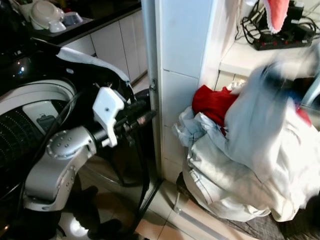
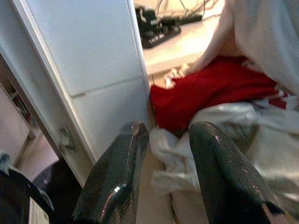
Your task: Clothes washing
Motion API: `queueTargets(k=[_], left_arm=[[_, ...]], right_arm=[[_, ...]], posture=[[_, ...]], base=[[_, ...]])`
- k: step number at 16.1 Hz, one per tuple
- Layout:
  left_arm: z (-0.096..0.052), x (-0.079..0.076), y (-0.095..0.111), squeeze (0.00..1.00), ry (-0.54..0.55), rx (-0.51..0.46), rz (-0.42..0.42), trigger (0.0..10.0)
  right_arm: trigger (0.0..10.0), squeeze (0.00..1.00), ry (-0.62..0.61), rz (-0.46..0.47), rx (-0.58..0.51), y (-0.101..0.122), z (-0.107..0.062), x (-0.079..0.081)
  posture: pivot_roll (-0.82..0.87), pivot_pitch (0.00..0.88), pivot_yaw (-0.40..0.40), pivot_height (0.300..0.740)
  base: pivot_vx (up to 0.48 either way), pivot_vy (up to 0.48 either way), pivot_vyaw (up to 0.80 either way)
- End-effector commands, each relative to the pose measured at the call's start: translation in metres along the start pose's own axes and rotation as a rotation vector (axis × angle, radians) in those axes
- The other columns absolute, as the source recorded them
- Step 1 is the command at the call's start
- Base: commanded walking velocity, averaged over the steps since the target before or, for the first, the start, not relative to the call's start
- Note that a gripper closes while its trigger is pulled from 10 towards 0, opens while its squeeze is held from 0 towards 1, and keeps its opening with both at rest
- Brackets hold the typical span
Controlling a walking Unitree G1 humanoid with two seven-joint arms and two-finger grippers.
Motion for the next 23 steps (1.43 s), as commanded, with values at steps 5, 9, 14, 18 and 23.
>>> queueTargets(k=[5, 9, 14, 18, 23], left_arm=[[0.017, 0.017, 0.053, 0.0, 0.065, -0.206, 0.019, 10.0], [0.032, 0.009, 0.111, 1.0, 0.006, -0.461, -0.155, 10.0], [0.043, 0.0, 0.108, 1.0, -0.037, -0.451, -0.162, 10.0], [0.061, -0.003, 0.101, 1.0, 0.0, -0.436, -0.192, 10.0], [0.069, -0.035, 0.103, 0.0, -0.15, -0.445, -0.21, 10.0]], right_arm=[[0.0, 0.0, 0.274, 0.146, -0.266, 0.093, 0.004, 0.042], [0.0, 0.0, 0.499, 0.163, -0.166, 0.079, 0.028, 0.089], [0.0, 0.0, 0.728, 0.273, -0.077, 0.062, 0.036, 0.127], [0.0, 0.0, 0.856, 0.311, -0.089, 0.058, 0.03, 0.15], [0.0, 0.0, 0.86, 0.322, -0.089, 0.049, 0.027, 0.155]], posture=[[-0.09, 0.0, 0.082, 0.74], [-0.07, 0.0, 0.055, 0.74], [-0.05, 0.0, 0.028, 0.74], [-0.06, 0.0, 0.026, 0.74], [-0.07, 0.0, 0.048, 0.74]], base=[[0.0, 0.0, 0.0], [0.0, 0.0, 0.0], [0.0, 0.0, 0.0], [0.0, 0.0, 0.0], [0.0, 0.0, 0.0]])
Point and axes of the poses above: a point about 5 cm out from each wrist's last joint towards the gripper, its own z axis pointing out of the wrist towards the gripper, its own y axis along the axis of the wrist's last joint, x = y × z, the point moved 6 cm from there along z, pointing out of the wrist towards the gripper, and after that the axes turned 2 degrees about -z, right-handed, at the moved point
